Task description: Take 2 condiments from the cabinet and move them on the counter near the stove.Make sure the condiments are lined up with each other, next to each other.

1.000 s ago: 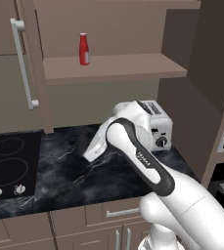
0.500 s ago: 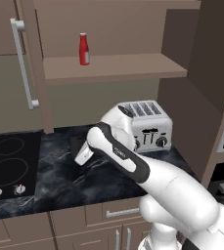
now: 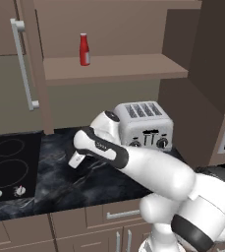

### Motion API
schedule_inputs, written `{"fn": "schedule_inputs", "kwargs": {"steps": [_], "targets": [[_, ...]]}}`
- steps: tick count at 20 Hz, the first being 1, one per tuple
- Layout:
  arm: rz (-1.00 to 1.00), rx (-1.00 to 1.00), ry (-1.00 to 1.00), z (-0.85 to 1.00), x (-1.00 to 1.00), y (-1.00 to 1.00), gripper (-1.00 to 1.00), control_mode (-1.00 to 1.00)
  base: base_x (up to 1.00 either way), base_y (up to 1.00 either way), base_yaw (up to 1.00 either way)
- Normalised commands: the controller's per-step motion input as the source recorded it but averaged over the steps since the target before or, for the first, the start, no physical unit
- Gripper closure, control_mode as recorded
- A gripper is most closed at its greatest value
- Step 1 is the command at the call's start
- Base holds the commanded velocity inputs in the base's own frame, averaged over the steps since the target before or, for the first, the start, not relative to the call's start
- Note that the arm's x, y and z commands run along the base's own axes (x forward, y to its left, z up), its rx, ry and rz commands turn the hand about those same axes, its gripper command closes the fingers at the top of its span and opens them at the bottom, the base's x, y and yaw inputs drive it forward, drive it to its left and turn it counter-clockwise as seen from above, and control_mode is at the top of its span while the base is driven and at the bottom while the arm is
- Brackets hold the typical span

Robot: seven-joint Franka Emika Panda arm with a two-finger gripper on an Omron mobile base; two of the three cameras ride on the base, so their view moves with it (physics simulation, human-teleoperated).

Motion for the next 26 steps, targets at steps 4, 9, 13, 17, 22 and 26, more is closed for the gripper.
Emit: {"fn": "schedule_inputs", "kwargs": {"steps": [4,9,13,17,22,26], "targets": [[0.0,-0.04,0.0,-0.34,0.4,0.23,1.0,-1.0,0.0,0.0,0.0],[0.0,-0.01,0.0,-0.25,0.34,0.25,1.0,-1.0,0.0,0.0,0.0],[0.0,0.0,0.0,-0.25,0.28,0.28,1.0,-1.0,0.0,0.0,0.0],[0.01,0.0,0.0,-0.22,0.25,0.26,1.0,-1.0,0.0,0.0,0.0],[0.04,0.0,0.0,-0.19,0.13,0.18,1.0,-1.0,0.0,0.0,0.0],[0.06,0.0,-0.04,-0.22,0.01,0.12,1.0,-1.0,0.0,0.0,0.0]]}}
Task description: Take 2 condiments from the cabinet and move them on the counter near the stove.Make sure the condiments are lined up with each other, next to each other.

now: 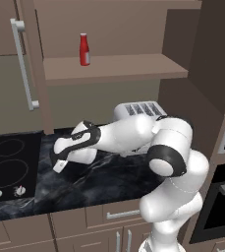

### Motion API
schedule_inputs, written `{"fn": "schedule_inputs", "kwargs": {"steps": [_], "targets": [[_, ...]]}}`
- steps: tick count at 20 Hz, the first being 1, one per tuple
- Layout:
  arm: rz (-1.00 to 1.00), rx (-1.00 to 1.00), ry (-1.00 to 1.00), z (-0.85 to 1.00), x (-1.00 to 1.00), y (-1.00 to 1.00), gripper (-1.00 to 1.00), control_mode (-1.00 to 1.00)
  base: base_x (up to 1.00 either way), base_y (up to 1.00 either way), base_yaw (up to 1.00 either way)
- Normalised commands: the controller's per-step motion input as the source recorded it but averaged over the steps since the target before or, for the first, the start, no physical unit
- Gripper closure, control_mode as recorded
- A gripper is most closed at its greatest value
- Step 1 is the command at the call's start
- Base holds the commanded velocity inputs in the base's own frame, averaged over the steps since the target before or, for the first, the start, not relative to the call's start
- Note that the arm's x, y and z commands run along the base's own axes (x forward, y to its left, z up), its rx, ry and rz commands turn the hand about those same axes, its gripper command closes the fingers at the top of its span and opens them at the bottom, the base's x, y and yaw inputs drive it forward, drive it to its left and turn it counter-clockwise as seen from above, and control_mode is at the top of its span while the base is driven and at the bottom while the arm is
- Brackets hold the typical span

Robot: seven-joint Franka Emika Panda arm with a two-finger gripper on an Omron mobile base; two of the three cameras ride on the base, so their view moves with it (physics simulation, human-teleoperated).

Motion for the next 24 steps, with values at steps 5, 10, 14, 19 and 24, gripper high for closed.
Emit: {"fn": "schedule_inputs", "kwargs": {"steps": [5,10,14,19,24], "targets": [[0.06,0.02,-0.01,-0.16,0.01,0.03,1.0,-1.0,0.0,0.0,0.0],[0.05,0.05,0.0,-0.07,0.05,0.0,1.0,-1.0,0.0,0.0,0.0],[0.04,0.05,0.0,-0.11,0.12,0.0,1.0,-1.0,0.0,0.0,0.0],[0.03,0.02,0.0,-0.2,0.11,0.0,1.0,-1.0,0.0,0.0,0.0],[0.02,0.01,0.0,-0.15,0.08,0.0,1.0,-1.0,0.0,0.0,0.0]]}}
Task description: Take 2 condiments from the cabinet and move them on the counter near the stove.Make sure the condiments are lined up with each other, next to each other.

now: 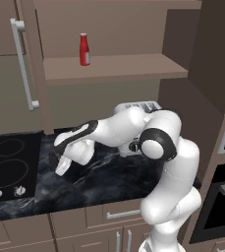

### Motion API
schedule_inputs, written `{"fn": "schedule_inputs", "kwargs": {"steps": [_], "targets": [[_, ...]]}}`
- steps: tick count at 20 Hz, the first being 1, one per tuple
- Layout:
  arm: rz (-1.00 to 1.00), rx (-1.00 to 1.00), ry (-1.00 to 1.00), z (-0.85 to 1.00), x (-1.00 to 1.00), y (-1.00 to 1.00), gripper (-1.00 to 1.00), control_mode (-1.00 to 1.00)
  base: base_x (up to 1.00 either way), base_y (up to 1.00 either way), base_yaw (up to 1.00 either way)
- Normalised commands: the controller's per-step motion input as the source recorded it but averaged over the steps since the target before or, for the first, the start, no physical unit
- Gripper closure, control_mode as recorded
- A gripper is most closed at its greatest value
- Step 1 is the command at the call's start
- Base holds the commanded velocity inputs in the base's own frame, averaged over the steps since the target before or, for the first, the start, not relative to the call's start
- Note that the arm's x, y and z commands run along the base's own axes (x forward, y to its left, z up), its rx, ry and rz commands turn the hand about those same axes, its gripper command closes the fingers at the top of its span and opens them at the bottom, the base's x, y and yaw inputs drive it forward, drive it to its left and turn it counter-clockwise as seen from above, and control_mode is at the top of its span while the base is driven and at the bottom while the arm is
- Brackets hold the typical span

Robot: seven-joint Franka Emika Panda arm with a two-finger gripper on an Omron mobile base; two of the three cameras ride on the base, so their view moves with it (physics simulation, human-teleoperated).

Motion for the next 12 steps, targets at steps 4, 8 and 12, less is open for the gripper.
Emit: {"fn": "schedule_inputs", "kwargs": {"steps": [4,8,12], "targets": [[0.01,0.02,0.0,-0.01,0.07,0.0,1.0,-1.0,0.0,0.0,0.0],[0.0,0.02,0.0,0.0,0.08,0.0,1.0,-1.0,0.0,0.0,0.0],[0.0,0.0,0.0,-0.03,0.09,0.06,1.0,-1.0,0.0,0.0,0.0]]}}
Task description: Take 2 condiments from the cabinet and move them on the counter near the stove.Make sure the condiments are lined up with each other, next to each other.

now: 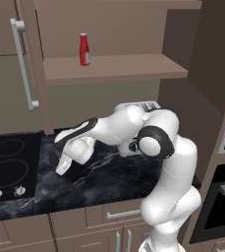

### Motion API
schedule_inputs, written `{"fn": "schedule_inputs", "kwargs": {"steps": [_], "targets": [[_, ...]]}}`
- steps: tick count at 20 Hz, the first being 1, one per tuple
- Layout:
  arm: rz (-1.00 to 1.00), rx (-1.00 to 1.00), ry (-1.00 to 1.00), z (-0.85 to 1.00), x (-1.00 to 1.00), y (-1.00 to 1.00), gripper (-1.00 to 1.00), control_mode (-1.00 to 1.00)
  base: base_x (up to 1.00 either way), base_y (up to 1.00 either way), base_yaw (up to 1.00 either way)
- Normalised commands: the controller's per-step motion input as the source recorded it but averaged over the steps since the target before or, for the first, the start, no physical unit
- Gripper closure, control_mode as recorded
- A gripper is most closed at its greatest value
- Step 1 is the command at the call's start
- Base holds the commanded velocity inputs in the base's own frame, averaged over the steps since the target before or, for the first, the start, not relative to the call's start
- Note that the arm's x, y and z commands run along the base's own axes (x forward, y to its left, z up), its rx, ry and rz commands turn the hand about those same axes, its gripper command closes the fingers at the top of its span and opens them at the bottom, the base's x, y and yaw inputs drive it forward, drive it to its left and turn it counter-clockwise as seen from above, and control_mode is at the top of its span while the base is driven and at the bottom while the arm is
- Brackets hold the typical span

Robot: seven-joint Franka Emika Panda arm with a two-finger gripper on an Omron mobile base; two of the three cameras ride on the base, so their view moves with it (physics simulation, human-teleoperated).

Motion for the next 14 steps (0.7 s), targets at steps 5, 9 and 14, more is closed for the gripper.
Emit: {"fn": "schedule_inputs", "kwargs": {"steps": [5,9,14], "targets": [[0.0,0.0,0.0,-0.1,0.1,0.13,1.0,-1.0,0.0,0.0,0.0],[0.0,0.0,0.0,-0.08,0.11,0.18,1.0,-1.0,0.0,0.0,0.0],[0.0,0.0,0.0,-0.07,0.16,0.15,1.0,-1.0,0.0,0.0,0.0]]}}
